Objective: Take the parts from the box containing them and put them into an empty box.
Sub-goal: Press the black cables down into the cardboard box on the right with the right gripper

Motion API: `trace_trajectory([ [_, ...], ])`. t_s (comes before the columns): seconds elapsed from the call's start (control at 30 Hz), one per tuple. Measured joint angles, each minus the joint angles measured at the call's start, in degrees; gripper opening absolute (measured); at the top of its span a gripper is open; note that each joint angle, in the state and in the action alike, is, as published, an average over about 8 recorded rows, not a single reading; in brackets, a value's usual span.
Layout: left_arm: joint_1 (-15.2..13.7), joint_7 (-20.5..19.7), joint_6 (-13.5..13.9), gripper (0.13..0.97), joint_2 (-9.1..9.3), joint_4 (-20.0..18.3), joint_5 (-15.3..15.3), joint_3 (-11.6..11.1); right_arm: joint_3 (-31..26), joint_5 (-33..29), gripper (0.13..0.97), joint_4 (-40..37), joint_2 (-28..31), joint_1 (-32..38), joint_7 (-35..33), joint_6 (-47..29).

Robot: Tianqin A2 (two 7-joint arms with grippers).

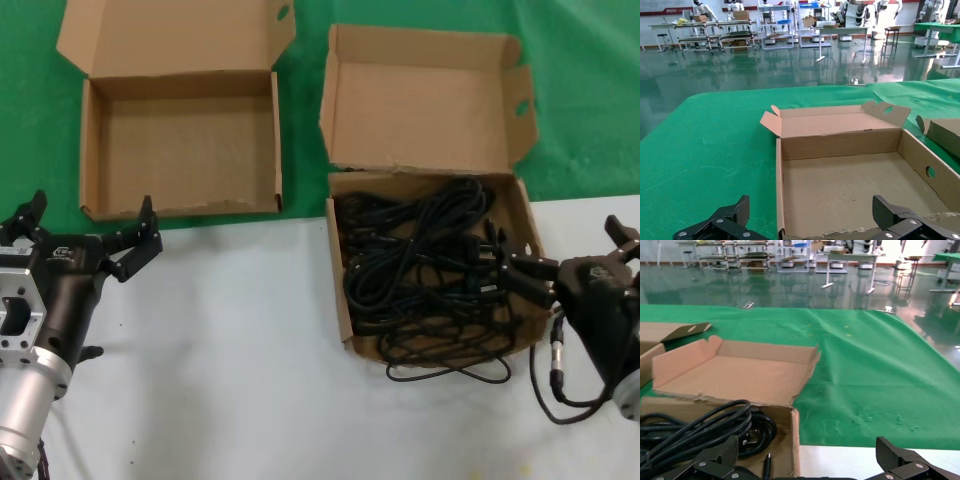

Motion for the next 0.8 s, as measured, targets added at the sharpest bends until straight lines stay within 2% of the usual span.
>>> trace_trajectory([
  [0.23,0.00,0.00,0.00,0.796,0.00,0.00,0.00,0.00,-0.73,-2.04,0.966,1.96,2.31,-1.26,-3.45,-2.48],
  [0.33,0.00,0.00,0.00,0.796,0.00,0.00,0.00,0.00,-0.10,-3.25,0.966,3.62,3.15,-1.89,-7.85,-5.18],
  [0.37,0.00,0.00,0.00,0.796,0.00,0.00,0.00,0.00,0.26,-3.57,0.966,4.19,3.35,-2.04,-9.83,-6.26],
  [0.63,0.00,0.00,0.00,0.615,0.00,0.00,0.00,0.00,3.67,-5.92,0.966,6.75,3.58,-1.78,-30.33,-16.72],
  [0.67,0.00,0.00,0.00,0.615,0.00,0.00,0.00,0.00,4.04,-6.21,0.966,6.84,3.53,-1.60,-33.12,-18.21],
  [0.8,0.00,0.00,0.00,0.509,0.00,0.00,0.00,0.00,4.82,-6.86,0.966,6.87,3.65,-0.52,-44.13,-23.67],
])
